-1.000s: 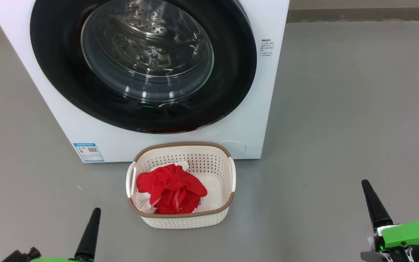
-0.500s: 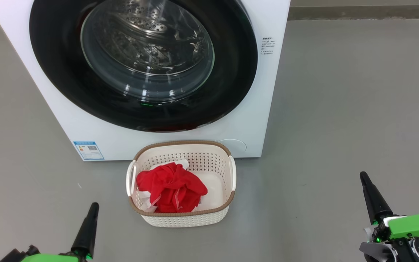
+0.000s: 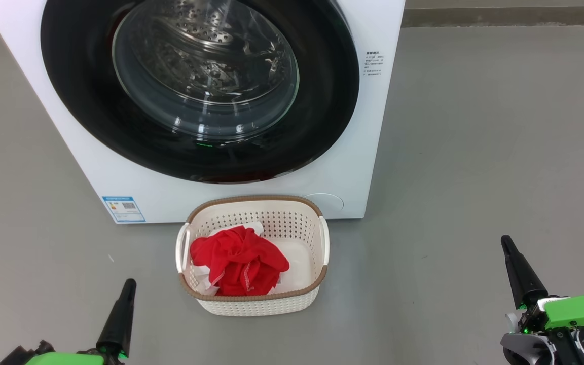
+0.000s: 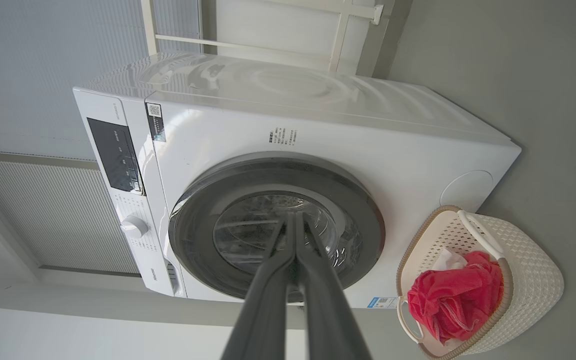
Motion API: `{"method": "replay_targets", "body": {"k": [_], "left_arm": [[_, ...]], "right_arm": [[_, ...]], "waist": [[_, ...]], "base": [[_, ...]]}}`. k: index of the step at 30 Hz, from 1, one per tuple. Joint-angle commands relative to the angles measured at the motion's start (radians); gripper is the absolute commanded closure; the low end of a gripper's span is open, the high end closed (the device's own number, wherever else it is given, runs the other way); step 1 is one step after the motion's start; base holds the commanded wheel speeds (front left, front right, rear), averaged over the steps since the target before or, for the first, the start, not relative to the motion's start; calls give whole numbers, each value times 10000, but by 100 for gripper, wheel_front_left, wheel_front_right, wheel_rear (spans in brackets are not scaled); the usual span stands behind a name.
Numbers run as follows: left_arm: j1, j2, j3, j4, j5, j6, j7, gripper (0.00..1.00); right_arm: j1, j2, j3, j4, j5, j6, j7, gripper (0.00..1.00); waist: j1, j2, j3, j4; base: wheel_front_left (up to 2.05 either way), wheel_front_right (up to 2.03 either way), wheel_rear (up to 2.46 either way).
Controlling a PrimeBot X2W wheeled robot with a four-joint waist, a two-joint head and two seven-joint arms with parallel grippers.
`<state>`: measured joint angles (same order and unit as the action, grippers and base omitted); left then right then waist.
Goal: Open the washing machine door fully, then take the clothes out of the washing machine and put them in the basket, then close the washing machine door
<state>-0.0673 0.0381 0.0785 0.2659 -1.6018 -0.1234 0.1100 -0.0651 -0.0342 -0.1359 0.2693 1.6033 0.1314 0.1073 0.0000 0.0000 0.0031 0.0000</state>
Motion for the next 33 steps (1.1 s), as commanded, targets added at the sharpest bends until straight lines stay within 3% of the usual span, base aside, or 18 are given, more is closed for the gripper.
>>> {"method": "replay_targets", "body": {"k": [1,33], "left_arm": [[-409,122,356,-204,-65,-73,36,100],[-408,122,354,-205,-67,-73,34,100]], "right_arm": [[-428,-160,221,-246,53,-7,59,100],[-428,-160,222,-246,54,-7,59,100]], "waist": [[0,0,0,0],[0,0,0,0]], "base": [[0,0,0],[0,0,0]]}}
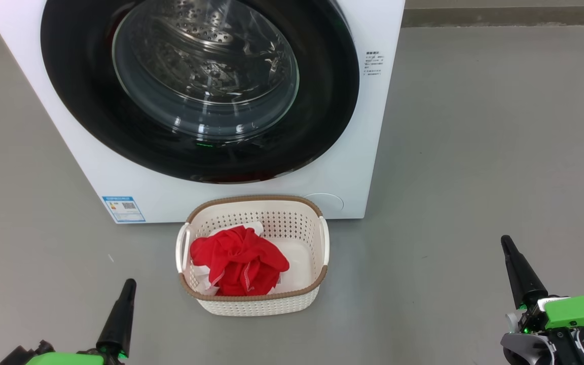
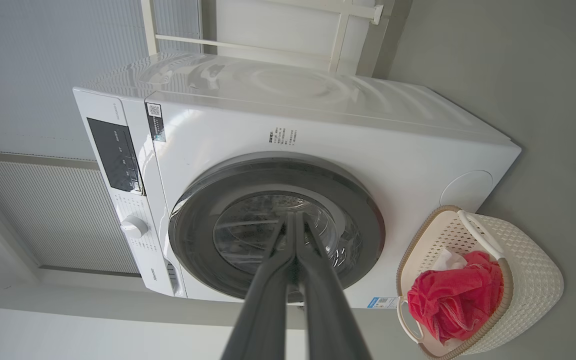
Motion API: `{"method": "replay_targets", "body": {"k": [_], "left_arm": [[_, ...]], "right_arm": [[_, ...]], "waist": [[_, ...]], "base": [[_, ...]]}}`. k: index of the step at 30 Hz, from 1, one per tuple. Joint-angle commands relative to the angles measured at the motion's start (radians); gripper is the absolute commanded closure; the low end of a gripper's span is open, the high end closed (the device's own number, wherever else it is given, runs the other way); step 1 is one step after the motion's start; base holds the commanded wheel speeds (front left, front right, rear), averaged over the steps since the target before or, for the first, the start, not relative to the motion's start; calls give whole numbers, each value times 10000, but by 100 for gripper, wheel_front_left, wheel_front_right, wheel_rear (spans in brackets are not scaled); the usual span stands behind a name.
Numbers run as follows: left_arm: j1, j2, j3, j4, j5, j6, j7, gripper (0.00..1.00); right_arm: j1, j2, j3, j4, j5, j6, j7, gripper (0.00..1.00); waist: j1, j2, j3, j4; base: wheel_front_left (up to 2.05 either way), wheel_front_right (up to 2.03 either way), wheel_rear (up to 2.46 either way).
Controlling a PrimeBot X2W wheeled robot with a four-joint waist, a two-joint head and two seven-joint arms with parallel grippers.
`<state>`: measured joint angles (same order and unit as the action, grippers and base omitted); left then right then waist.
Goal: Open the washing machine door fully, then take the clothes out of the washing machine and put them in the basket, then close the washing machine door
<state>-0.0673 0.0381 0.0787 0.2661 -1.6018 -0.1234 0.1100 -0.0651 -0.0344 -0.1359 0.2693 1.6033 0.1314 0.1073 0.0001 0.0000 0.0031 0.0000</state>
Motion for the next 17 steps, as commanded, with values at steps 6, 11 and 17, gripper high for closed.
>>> {"method": "replay_targets", "body": {"k": [6,11,17], "left_arm": [[-408,122,352,-208,-67,-73,34,100],[-408,122,352,-208,-67,-73,34,100],[-408,122,352,-208,-67,-73,33,100]], "right_arm": [[-428,-158,222,-246,54,-7,58,100],[-428,-158,222,-246,54,-7,58,100],[-428,-158,222,-246,54,-7,58,100]], "waist": [[-1,0,0,0],[-1,0,0,0],[-1,0,0,0]], "base": [[0,0,0],[0,0,0],[0,0,0]]}}
